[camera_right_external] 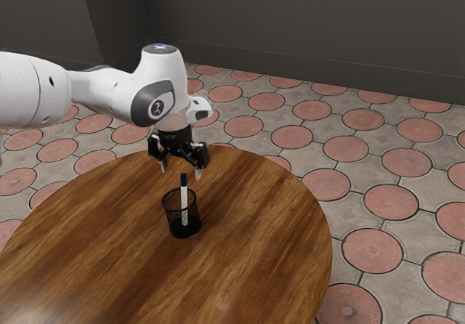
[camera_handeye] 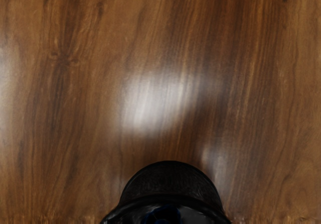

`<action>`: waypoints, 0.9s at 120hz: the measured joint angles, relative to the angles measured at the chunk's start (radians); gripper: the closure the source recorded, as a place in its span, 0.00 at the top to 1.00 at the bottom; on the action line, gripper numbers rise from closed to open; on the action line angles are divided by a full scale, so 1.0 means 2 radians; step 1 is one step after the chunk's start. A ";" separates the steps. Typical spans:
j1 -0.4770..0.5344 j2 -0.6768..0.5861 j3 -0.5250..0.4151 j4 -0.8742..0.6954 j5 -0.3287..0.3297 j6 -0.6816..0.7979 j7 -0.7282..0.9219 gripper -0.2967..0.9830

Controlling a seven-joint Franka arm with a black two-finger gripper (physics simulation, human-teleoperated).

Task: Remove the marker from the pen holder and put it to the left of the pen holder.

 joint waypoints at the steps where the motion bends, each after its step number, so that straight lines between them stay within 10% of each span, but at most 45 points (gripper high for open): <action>1: 0.000 -0.001 0.000 -0.003 0.000 0.002 0.000 0.77; 65: 0.005 0.020 0.000 0.000 -0.001 0.036 -0.010 0.76; 108: 0.005 0.011 0.000 -0.009 0.001 0.027 -0.002 0.46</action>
